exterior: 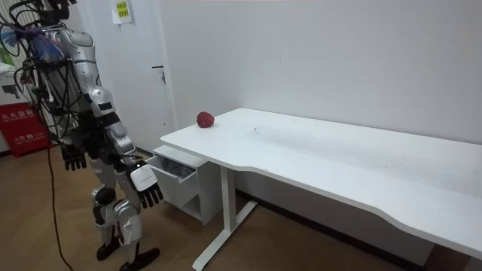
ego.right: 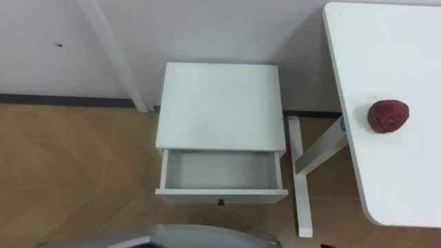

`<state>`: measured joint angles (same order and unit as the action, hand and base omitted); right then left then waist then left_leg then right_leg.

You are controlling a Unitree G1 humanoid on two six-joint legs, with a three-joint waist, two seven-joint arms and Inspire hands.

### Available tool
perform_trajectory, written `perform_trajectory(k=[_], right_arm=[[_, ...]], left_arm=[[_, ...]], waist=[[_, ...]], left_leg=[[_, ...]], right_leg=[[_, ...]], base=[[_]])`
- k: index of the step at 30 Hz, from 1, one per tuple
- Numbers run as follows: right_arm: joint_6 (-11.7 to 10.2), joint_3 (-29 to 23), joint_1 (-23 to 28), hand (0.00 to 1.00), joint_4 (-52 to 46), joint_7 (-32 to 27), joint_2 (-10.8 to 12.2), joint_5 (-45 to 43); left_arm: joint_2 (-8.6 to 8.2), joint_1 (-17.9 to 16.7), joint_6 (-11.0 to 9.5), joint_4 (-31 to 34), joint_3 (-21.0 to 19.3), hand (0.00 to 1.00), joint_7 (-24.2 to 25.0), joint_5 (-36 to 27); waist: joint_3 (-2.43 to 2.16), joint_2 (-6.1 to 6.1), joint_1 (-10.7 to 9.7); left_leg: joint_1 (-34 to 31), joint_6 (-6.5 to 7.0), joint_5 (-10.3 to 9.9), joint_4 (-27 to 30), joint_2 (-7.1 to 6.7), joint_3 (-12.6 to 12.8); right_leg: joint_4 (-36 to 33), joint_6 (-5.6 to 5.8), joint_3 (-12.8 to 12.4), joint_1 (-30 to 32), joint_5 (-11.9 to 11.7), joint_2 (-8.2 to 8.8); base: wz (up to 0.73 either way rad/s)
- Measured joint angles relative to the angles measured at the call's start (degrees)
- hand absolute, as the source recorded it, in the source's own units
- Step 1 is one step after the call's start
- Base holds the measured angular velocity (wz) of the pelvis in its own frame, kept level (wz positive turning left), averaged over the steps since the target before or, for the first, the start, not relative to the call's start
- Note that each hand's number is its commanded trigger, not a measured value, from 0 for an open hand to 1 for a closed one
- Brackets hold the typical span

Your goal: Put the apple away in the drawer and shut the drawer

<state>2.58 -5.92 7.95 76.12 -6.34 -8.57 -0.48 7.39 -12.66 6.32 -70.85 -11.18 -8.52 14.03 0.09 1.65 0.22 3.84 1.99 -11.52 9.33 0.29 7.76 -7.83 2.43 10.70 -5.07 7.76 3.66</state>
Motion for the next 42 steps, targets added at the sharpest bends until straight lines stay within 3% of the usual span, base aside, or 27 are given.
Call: perform_trajectory(k=[6, 10, 15, 18, 20, 23, 26, 29, 32, 42], right_arm=[[0.02, 0.03, -0.01, 0.00, -0.11, -0.02, 0.13, 2.09], [-0.09, -0.79, -0.17, 0.00, -0.48, -0.36, 0.48, 14.32], [-0.21, -8.70, -0.09, 0.00, -0.48, 1.43, 0.57, 32.77], [-0.20, -14.14, -0.06, 0.00, -0.70, 1.71, 0.54, 46.45], [-0.21, -19.47, 0.04, 0.00, -0.86, 1.86, 0.47, 56.75], [-0.61, -25.44, 0.30, 0.00, -1.42, 1.19, 0.07, 68.39], [-1.54, -29.94, 0.07, 0.00, -2.27, -0.39, -0.01, 77.72], [-2.61, -32.03, 0.02, 0.00, -4.55, -2.12, 0.06, 82.69], [-3.19, -33.36, -0.45, 0.00, -6.90, -3.89, 0.21, 85.13], [-6.83, -34.19, -1.15, 0.00, -23.83, -12.77, 0.29, 87.41]], left_arm=[[-0.03, 0.05, 0.00, 0.02, 0.10, 0.00, -0.03, 0.00], [-0.12, 0.08, -0.55, 0.16, 0.01, 0.00, -0.02, -0.33], [-0.27, -0.09, -1.39, -0.13, -3.98, 0.00, 0.23, -0.55], [-0.15, -1.75, -1.88, 0.48, -4.90, 0.00, 0.22, -2.08], [-0.13, -2.44, -2.11, 0.35, -7.77, 0.00, 0.32, -2.22], [-0.03, -2.49, -2.72, -0.04, -11.43, 0.00, 0.32, -3.43], [0.40, -2.54, -2.70, 0.25, -12.32, 0.00, 0.19, -5.52], [0.71, -1.98, -2.76, 0.34, -12.31, 0.00, 0.05, -5.61], [1.33, -1.65, -2.97, -0.10, -12.24, 0.00, 0.01, -5.62], [2.97, -2.42, -2.88, 2.66, -12.05, 0.00, 0.46, -5.54]], waist=[[0.03, -0.16, 0.03], [0.05, -0.15, -0.01], [0.18, -0.01, -0.29], [0.33, 0.06, -1.73], [0.32, 0.11, -2.64], [0.24, 0.06, -3.40], [-0.02, 0.08, -4.71], [-0.45, 0.18, -4.99], [-0.58, 0.52, -4.89], [-0.34, 2.45, -5.22]], left_leg=[[-0.10, 0.01, -0.01, -0.04, 0.02, 0.02], [-0.13, 0.00, -0.02, 0.04, 0.04, 0.10], [0.63, 0.01, -0.02, -0.05, 0.04, 0.37], [1.60, -0.02, -0.16, -0.37, 0.02, 0.87], [1.80, -0.08, -0.63, 0.15, -0.02, 1.17], [1.82, -0.05, -0.75, 0.19, -0.02, 1.72], [1.78, -0.07, -0.77, 0.23, -0.02, 1.91], [1.77, -0.09, -0.81, 0.24, -0.01, 1.96], [1.76, -0.10, -0.81, 0.29, 0.10, 2.31], [0.48, -0.08, -0.81, 0.85, 0.04, 2.57]], right_leg=[[0.01, 0.00, -0.42, 0.09, 0.00, -0.03], [0.00, 0.00, -0.53, 0.06, 0.00, -0.05], [0.00, 0.00, -1.17, -0.41, 0.01, -0.11], [0.04, 0.10, -1.15, -1.05, 0.14, -0.14], [-0.06, -0.01, -1.49, -1.02, 0.32, -0.25], [-0.90, 0.02, -2.46, -0.75, 0.84, -0.25], [-0.98, 0.02, -2.61, -0.64, 0.86, -0.32], [-1.26, 0.01, -2.64, -0.50, 0.87, -0.38], [-2.08, -0.04, -2.69, -0.08, 0.93, -0.39], [-2.11, -0.08, -2.75, 1.10, 0.95, -0.26]], base=[[0.00], [0.00], [-0.03], [-0.05], [-0.13], [-0.08], [-0.03], [-0.01], [-0.01], [-0.01]])
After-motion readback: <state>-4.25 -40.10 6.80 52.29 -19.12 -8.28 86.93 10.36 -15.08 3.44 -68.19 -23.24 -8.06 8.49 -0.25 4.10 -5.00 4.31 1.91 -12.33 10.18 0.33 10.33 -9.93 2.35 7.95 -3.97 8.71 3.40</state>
